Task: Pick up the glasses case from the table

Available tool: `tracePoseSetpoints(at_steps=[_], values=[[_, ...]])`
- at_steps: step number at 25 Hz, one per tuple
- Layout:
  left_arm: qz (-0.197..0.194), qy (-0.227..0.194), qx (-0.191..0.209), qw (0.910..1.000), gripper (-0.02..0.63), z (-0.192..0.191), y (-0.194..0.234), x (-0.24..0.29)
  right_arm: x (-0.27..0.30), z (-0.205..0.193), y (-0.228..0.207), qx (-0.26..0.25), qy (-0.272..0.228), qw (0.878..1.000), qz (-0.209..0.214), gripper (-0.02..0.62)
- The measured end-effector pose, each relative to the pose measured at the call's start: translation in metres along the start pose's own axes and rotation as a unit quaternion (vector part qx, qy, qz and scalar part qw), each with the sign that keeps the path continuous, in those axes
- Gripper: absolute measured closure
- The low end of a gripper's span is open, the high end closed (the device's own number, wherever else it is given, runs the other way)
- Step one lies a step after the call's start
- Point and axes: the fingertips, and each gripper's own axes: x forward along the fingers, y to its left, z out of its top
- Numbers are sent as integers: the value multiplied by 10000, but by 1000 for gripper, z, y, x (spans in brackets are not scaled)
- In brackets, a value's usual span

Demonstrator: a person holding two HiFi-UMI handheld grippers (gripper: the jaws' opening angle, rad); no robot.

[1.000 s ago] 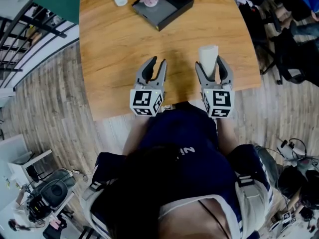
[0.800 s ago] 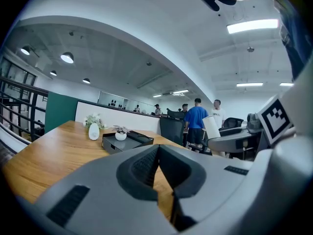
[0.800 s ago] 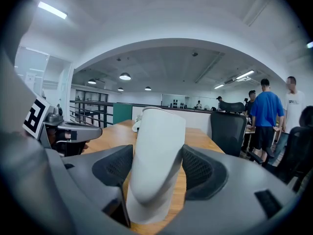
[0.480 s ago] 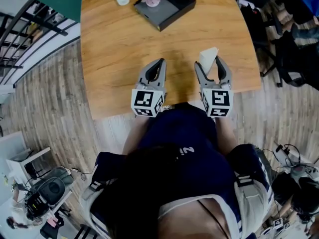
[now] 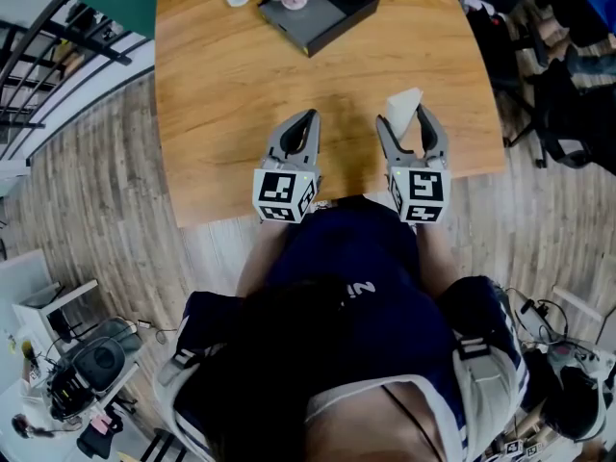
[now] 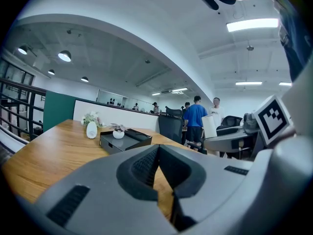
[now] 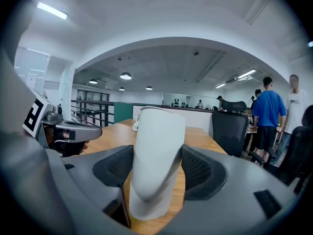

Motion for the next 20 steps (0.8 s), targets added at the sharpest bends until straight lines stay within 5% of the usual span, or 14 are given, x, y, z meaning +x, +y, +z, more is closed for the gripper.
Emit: tracePoseSetpoints(at_steps=[20], values=[[102,-2,66,9999,603,-1,-7,2,-3,-5,-8,-81,9,9999,84,278]])
